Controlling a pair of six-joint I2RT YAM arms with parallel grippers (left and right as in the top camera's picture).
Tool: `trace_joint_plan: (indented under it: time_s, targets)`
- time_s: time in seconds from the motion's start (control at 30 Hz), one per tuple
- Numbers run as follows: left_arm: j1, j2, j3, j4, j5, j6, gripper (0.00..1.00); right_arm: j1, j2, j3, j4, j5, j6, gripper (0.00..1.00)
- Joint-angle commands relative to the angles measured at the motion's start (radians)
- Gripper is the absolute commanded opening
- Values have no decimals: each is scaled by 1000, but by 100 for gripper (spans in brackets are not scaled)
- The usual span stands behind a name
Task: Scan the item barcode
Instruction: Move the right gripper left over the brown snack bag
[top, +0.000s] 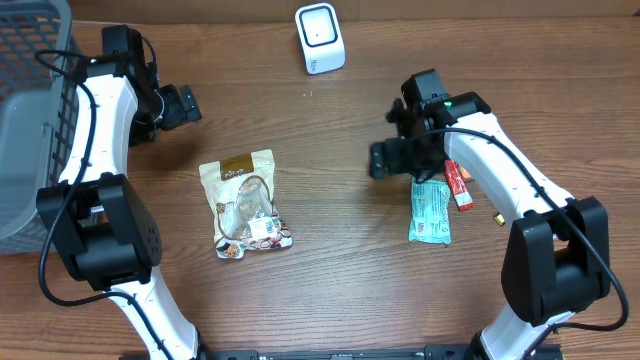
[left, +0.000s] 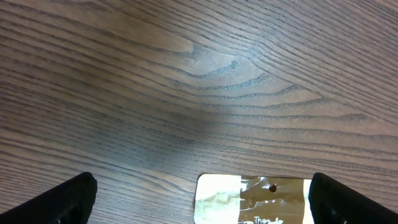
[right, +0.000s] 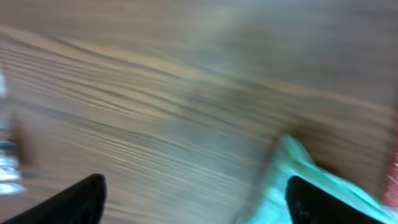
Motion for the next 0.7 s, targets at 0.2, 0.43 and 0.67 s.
trace_joint_plan:
  time_s: [0.2, 0.43, 0.67]
  targets:
    - [-2, -42, 20, 1, -3, 11, 100, 117, -1, 8, 239, -415, 102, 100]
    - [-2, -42, 20, 1, -3, 11, 100, 263, -1, 8, 354, -375, 130, 100]
    - [-2, -42, 20, 1, -3, 11, 100, 399, 0, 8, 396, -278, 129, 100]
